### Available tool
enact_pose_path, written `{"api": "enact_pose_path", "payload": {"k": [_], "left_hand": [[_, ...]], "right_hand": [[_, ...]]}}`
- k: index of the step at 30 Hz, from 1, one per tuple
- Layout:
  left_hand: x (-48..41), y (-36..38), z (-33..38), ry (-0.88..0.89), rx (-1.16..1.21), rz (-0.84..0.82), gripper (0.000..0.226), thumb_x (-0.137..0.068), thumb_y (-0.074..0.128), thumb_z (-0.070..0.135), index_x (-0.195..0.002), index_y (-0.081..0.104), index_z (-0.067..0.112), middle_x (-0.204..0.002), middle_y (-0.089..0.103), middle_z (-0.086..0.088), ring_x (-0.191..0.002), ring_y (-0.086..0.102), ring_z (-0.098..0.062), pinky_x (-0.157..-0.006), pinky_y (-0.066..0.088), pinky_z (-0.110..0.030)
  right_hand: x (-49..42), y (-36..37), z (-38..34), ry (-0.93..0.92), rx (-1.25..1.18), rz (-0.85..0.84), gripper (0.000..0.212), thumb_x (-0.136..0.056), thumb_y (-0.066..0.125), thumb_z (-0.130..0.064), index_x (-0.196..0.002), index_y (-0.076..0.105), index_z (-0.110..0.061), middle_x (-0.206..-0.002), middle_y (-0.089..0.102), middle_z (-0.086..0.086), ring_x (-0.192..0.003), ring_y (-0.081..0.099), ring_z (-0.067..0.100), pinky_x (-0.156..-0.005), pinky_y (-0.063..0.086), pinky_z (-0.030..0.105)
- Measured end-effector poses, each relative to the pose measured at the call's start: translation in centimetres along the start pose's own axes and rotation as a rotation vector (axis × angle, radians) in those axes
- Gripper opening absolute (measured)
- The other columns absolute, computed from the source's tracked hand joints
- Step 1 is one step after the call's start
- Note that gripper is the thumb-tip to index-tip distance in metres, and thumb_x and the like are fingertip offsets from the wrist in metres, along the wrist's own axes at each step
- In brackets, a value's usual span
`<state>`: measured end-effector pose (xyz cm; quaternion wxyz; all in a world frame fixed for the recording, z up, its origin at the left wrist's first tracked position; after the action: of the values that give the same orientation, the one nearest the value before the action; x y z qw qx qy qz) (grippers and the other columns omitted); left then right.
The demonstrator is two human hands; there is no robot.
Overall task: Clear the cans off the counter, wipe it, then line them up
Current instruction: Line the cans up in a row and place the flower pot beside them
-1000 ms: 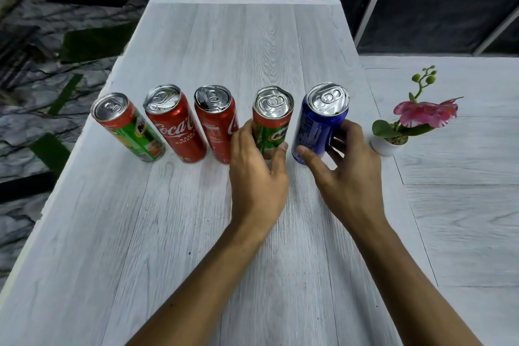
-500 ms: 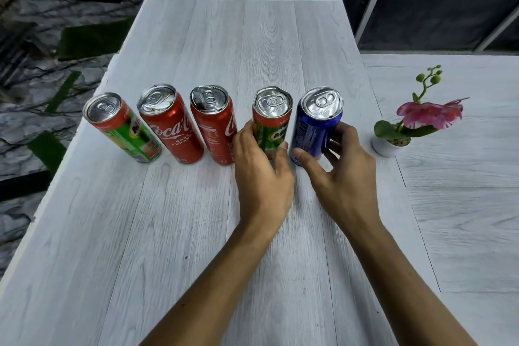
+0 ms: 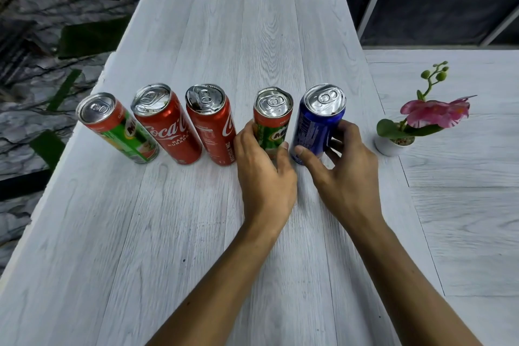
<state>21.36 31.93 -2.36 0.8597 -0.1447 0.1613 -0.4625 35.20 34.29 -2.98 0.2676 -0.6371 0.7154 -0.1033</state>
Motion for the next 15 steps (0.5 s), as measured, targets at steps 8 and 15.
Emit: {"api": "enact_pose_path", "payload": {"k": [8, 15], "left_hand": [[0.69, 0.49, -0.36, -0.071, 0.047, 0.039, 0.058, -0.098, 0.068, 0.022, -0.149, 0.042, 0.013, -0.142, 0.051, 0.001, -0.126, 0.055, -0.011, -0.099, 0.052, -0.020], [0.88, 0.74, -0.38, -0.090, 0.044, 0.077, 0.065, -0.099, 0.067, 0.026, -0.155, 0.036, 0.013, -0.150, 0.048, -0.002, -0.137, 0.050, -0.017, -0.107, 0.050, -0.037]], "right_hand": [[0.10, -0.16, 0.19, 0.010, 0.020, 0.004, 0.062, -0.084, 0.083, -0.040, -0.134, 0.051, -0.022, -0.117, 0.059, -0.020, -0.098, 0.060, -0.010, -0.084, 0.046, 0.002], [-0.14, -0.05, 0.05, 0.027, 0.031, -0.025, 0.064, -0.084, 0.082, -0.043, -0.135, 0.049, -0.022, -0.119, 0.059, -0.019, -0.097, 0.059, -0.009, -0.083, 0.045, 0.001]]}}
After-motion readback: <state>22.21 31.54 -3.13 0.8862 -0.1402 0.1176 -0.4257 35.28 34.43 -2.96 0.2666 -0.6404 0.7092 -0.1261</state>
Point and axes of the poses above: each hand's wrist, its own x-axis away from the middle knuckle, its own y-axis out of the palm, z = x × y, the point moved 3 cm from there along -x, towards the middle knuckle
